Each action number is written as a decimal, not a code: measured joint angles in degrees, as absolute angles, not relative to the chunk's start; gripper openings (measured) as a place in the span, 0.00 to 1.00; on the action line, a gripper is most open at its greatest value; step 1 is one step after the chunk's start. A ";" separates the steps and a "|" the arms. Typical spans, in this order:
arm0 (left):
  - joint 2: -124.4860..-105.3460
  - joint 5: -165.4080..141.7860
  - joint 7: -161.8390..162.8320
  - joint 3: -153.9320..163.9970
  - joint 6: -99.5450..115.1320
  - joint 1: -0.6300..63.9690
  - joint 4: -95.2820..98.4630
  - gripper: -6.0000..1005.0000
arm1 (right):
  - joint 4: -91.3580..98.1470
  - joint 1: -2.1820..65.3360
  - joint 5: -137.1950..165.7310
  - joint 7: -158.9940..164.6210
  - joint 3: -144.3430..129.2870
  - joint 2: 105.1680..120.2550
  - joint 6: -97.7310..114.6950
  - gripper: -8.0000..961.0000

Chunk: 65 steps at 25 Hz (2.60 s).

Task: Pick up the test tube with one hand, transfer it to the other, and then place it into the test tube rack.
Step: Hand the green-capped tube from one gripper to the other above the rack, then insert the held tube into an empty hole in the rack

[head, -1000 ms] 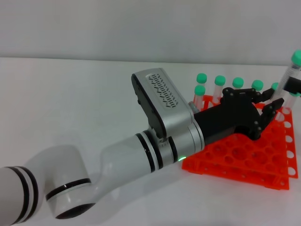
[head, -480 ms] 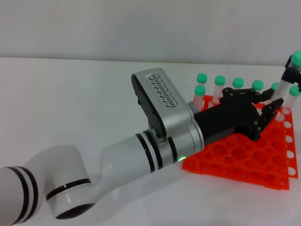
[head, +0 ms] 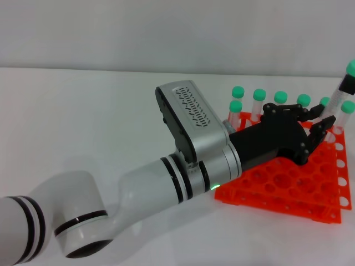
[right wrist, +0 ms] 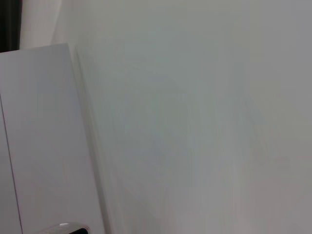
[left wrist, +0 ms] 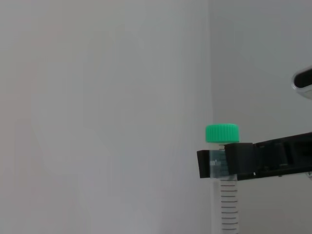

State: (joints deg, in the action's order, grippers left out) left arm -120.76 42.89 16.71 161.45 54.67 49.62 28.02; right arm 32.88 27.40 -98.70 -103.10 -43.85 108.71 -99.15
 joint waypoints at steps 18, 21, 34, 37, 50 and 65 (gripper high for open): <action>-120.76 41.93 13.50 160.78 53.27 49.10 27.68 0.26 | 32.92 26.77 -98.85 -102.94 -43.86 108.76 -99.46 0.22; -120.76 41.99 10.63 159.51 53.55 47.16 28.15 0.39 | 32.85 26.71 -98.87 -103.00 -43.86 108.78 -99.20 0.22; -120.38 42.16 -0.29 150.41 61.34 32.51 29.95 0.79 | 33.30 28.72 -98.53 -104.28 -44.38 110.62 -91.36 0.23; -120.27 42.24 -0.72 148.02 65.19 27.44 29.42 0.86 | 33.36 30.36 -98.30 -105.38 -46.44 111.62 -89.53 0.24; -120.06 53.31 -5.07 144.94 78.52 15.32 21.12 0.88 | 33.52 34.35 -98.25 -110.67 -57.43 115.16 -75.64 0.26; -120.06 58.71 1.24 144.89 77.77 14.96 18.99 0.88 | 32.81 35.11 -98.66 -111.32 -62.36 115.48 -65.99 0.29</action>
